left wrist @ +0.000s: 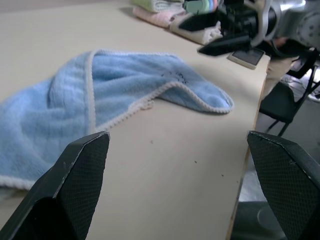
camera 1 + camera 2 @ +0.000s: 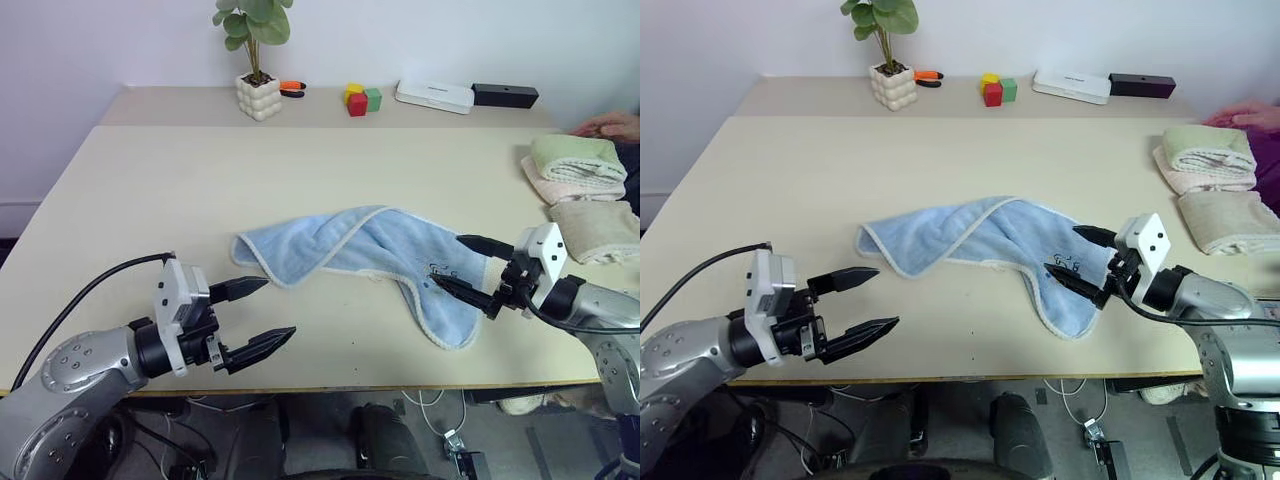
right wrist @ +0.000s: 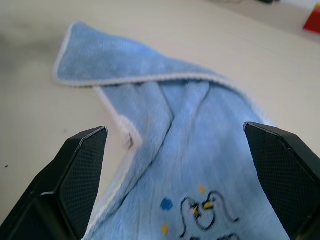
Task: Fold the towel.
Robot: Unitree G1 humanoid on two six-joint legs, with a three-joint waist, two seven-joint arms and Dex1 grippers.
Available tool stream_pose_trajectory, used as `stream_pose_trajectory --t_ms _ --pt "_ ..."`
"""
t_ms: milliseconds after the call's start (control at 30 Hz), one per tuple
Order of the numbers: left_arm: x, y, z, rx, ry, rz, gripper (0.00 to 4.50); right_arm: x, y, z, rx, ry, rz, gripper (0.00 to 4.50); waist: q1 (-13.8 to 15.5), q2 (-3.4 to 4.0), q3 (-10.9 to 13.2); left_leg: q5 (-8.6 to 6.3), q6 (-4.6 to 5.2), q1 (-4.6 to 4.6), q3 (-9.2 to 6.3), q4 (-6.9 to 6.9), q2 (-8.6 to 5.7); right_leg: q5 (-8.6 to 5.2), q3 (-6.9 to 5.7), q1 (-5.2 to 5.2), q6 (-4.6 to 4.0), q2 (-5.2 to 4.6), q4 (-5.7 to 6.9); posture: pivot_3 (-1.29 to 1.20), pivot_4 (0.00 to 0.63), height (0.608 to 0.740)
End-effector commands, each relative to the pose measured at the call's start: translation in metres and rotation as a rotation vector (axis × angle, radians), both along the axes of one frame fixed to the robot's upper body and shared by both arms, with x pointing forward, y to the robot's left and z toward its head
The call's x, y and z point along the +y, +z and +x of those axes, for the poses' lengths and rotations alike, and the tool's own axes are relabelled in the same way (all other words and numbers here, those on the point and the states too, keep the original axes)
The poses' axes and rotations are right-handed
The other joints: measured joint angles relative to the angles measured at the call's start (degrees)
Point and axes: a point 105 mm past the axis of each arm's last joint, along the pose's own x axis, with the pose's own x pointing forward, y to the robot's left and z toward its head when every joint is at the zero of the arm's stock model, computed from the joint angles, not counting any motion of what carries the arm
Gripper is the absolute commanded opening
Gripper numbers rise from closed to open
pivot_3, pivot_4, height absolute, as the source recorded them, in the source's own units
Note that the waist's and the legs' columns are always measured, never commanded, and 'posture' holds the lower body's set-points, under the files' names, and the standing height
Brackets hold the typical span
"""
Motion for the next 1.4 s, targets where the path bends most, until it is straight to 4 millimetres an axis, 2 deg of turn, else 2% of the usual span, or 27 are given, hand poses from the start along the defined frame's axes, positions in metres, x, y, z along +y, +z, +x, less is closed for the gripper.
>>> stream_pose_trajectory --t_ms 33,300,333,367,400,433,467,533,600,633,733,767,900,1033,1233,1400 --pt "0.004 0.017 -0.001 -0.131 0.033 0.035 4.48 0.0 0.006 0.003 -0.032 0.018 -0.022 4.5 0.1 0.0 0.0 0.0 0.0 0.0 0.0 0.0 0.0 0.0 0.0 0.0 0.0 0.0 0.0 0.0 0.15 0.735" --pt "0.036 0.046 0.021 -0.27 0.124 0.03 4.48 0.015 0.008 0.008 -0.051 0.06 0.008 4.5 0.31 0.01 0.0 0.0 0.0 -0.01 0.01 0.03 -0.01 -0.01 0.0 0.01 -0.02 -0.01 -0.02 0.0 0.15 0.735" --pt "0.06 0.037 0.051 -0.258 0.15 0.018 4.48 0.017 0.008 0.009 -0.052 0.063 0.006 4.5 0.46 0.03 0.0 0.0 0.0 -0.01 0.01 0.03 -0.01 -0.01 0.0 0.01 -0.02 0.0 -0.02 0.0 0.15 0.735" --pt "0.076 0.026 0.078 -0.248 0.17 0.028 4.48 0.017 0.009 0.011 -0.061 0.066 0.009 4.5 1.02 0.25 -0.03 0.0 0.0 0.01 0.0 0.03 -0.01 -0.01 0.0 0.04 -0.02 -0.01 -0.02 0.0 0.15 0.735" --pt "0.086 0.017 0.096 -0.236 0.172 0.049 4.48 0.019 0.009 0.013 -0.068 0.069 0.011 4.5 1.25 0.37 -0.06 0.05 -0.06 0.09 -0.09 0.07 -0.07 -0.01 -0.13 0.02 -0.03 0.02 0.01 0.0 0.15 0.735" --pt "0.093 0.011 0.107 -0.23 0.166 0.066 4.48 0.022 0.01 0.014 -0.076 0.075 0.015 4.5 1.14 0.37 -0.08 0.12 -0.14 0.19 -0.17 0.08 -0.07 -0.01 -0.19 -0.06 -0.04 0.06 0.02 0.0 0.15 0.735" --pt "0.097 0.009 0.111 -0.238 0.16 0.075 4.48 0.026 0.011 0.015 -0.083 0.081 0.021 4.5 0.63 0.35 -0.08 0.13 -0.15 0.2 -0.26 0.06 -0.1 0.01 -0.09 0.15 -0.06 0.15 -0.02 0.0 0.15 0.735" --pt "0.1 -0.007 0.118 -0.241 0.154 0.133 4.48 0.038 0.011 0.016 -0.097 0.101 0.051 4.5 -0.01 0.27 -0.1 0.05 -0.04 0.14 -0.16 -0.01 -0.16 0.01 0.04 0.14 -0.05 0.07 -0.09 0.0 0.15 0.735" --pt "0.106 -0.019 0.121 -0.232 0.155 0.152 4.48 0.052 0.01 0.016 -0.102 0.12 0.071 4.5 -0.71 0.21 -0.08 -0.01 0.05 -0.05 -0.08 -0.01 -0.15 0.12 0.08 -0.02 0.17 0.07 -0.14 0.0 0.15 0.735" --pt "0.1 -0.022 0.12 -0.23 0.128 0.135 4.48 0.056 0.012 0.014 -0.111 0.13 0.075 4.5 -0.85 0.2 -0.07 -0.01 0.05 -0.15 -0.07 -0.05 -0.14 0.13 0.08 -0.17 0.21 0.08 -0.13 0.0 0.15 0.735" --pt "0.09 -0.016 0.119 -0.246 0.081 0.054 4.48 0.063 0.018 0.011 -0.125 0.141 0.103 4.5 -0.75 0.21 -0.06 -0.01 0.04 -0.22 -0.09 -0.09 -0.1 0.07 0.06 -0.34 0.31 0.11 0.07 0.0 0.15 0.735" --pt "0.093 -0.013 0.119 -0.254 0.077 0.04 4.48 0.067 0.019 0.01 -0.126 0.142 0.107 4.5 -0.68 0.21 -0.06 0.01 0.01 -0.21 -0.11 -0.08 -0.07 0.07 0.03 -0.33 0.31 0.14 0.1 0.0 0.15 0.735" --pt "0.094 0.008 0.116 -0.232 0.029 -0.033 4.48 0.064 0.013 0.005 -0.118 0.14 0.106 4.5 -0.68 0.18 -0.06 0.02 -0.02 -0.1 -0.17 -0.03 -0.07 0.08 -0.02 -0.2 0.29 0.11 0.19 0.0 0.15 0.735" --pt "0.092 0.014 0.111 -0.195 -0.024 -0.04 4.48 0.066 0.011 0.011 -0.135 0.114 0.121 4.5 -0.85 0.18 -0.06 0.02 -0.01 -0.08 -0.16 -0.04 -0.08 0.07 -0.01 -0.18 0.3 0.11 0.18 0.0 0.15 0.735" --pt "0.089 0.017 0.112 -0.214 -0.032 -0.011 4.48 0.066 0.008 0.011 -0.138 0.102 0.127 4.5 -0.73 0.18 -0.06 0.02 -0.01 -0.08 -0.16 -0.04 -0.08 0.07 -0.01 -0.19 0.3 0.1 0.18 0.0 0.15 0.735" --pt "0.086 0.007 0.113 -0.197 -0.061 0.027 4.48 0.068 0.009 0.01 -0.145 0.099 0.13 4.5 -0.79 0.18 -0.06 0.02 -0.01 -0.08 -0.16 -0.04 -0.08 0.07 -0.01 -0.19 0.3 0.11 0.18 0.0 0.15 0.735"
